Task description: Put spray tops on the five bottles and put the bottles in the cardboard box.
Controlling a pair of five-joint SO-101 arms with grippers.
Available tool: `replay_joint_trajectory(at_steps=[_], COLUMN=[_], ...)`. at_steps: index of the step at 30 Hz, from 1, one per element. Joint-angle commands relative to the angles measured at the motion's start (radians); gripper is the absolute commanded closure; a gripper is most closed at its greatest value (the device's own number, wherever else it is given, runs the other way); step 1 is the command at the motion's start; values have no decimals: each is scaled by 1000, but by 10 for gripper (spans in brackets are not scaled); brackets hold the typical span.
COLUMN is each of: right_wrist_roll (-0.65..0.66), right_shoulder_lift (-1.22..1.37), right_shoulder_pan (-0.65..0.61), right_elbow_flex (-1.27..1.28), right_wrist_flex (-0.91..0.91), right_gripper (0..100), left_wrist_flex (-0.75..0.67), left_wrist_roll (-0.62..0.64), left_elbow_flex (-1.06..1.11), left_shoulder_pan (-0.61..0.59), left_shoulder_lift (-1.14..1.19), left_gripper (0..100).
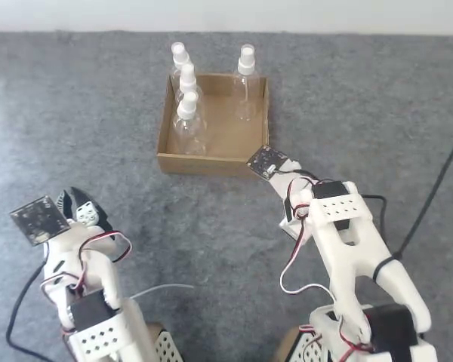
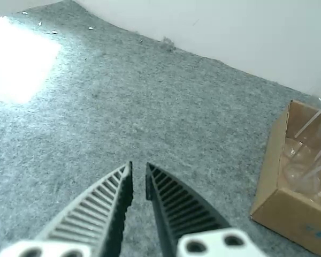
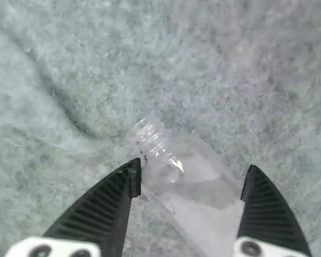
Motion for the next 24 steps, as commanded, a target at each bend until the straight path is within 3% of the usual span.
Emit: replay_joint_trajectory(at_steps=[1,6,17,24], right_wrist_roll=[74,146,462,529], right_shoulder_lift=[-41,-41,-41,-41], right_shoulder_pan=[2,2,4,10], right_elbow_flex=[-15,-15,-14,-14], right_wrist_flex=[-2,-1,82,120], right_gripper=[725,626,676,677], left_wrist_flex=[-29,-29,-31,-31], left_wrist_roll=[-11,-11,-11,-11], left_elbow_flex=[-12,-12,-12,-12], left_shoulder_pan=[-2,-2,-2,-2], left_shoulder_lift=[-17,-17,-17,-17], left_gripper=[959,959,959,959])
